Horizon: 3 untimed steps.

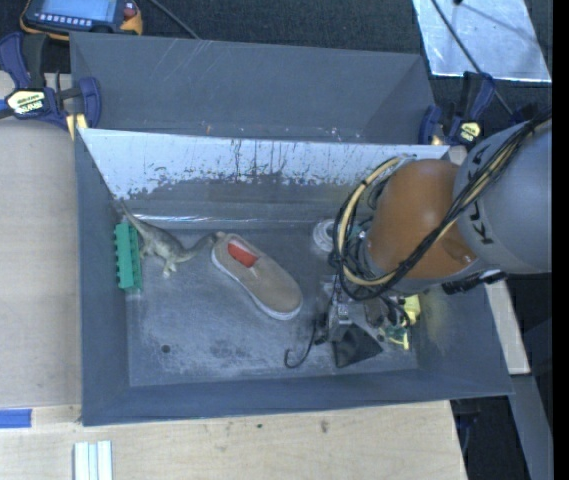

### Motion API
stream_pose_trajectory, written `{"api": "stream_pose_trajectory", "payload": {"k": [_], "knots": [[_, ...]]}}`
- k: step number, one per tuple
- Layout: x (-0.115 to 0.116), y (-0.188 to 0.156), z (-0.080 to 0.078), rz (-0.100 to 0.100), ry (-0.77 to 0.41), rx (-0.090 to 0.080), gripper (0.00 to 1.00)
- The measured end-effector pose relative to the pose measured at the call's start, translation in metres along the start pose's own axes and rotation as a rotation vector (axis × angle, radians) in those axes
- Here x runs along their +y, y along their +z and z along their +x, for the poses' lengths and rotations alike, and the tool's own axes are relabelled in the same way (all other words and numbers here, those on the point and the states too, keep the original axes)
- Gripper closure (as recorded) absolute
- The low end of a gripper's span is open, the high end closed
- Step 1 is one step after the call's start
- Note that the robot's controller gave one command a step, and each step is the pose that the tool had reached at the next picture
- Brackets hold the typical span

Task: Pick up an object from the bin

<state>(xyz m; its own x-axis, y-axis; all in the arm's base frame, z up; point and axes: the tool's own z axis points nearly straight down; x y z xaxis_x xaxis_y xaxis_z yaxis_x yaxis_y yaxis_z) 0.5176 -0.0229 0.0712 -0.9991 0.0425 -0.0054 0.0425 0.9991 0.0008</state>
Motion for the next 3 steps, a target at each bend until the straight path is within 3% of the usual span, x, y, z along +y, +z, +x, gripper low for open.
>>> {"api": "stream_pose_trajectory", "payload": {"k": [2,3], "knots": [[0.0,-0.005,0.002,0.0,0.0,0.005,1.0],[0.0,-0.026,0.004,0.0,0.0,0.014,1.0]]}}
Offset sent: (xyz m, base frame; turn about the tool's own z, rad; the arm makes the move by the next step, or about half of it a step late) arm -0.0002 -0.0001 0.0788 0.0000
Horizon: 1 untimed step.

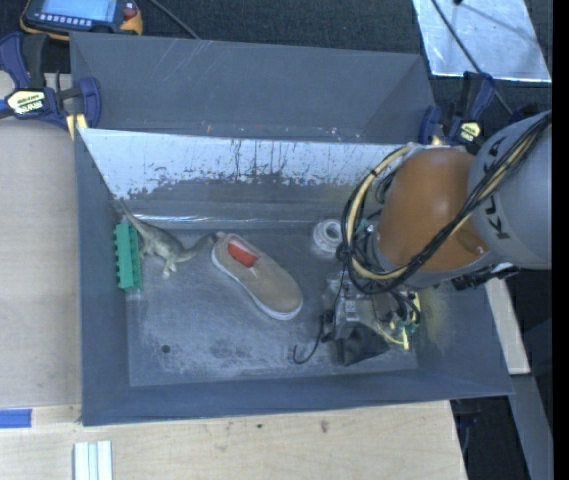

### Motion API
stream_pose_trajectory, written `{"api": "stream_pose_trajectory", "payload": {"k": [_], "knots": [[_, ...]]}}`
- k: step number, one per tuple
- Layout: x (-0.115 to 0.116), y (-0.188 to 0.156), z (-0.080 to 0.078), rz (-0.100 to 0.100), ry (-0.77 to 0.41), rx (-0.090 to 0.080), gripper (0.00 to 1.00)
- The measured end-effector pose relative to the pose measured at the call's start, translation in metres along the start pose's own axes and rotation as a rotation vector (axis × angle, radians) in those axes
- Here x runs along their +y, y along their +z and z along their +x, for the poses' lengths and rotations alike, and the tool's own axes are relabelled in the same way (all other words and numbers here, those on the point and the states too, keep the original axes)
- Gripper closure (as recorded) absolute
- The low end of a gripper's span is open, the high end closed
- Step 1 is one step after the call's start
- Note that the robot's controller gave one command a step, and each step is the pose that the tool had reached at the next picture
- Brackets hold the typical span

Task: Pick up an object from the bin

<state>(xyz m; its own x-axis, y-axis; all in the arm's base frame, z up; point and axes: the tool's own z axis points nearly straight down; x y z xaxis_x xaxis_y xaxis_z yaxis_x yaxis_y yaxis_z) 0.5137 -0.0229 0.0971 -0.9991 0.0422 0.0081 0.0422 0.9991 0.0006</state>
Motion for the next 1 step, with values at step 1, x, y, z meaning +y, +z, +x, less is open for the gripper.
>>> {"api": "stream_pose_trajectory", "payload": {"k": [1], "knots": [[-0.0002,-0.0234,-0.0017,0.0,0.0,-0.007,1.0]]}}
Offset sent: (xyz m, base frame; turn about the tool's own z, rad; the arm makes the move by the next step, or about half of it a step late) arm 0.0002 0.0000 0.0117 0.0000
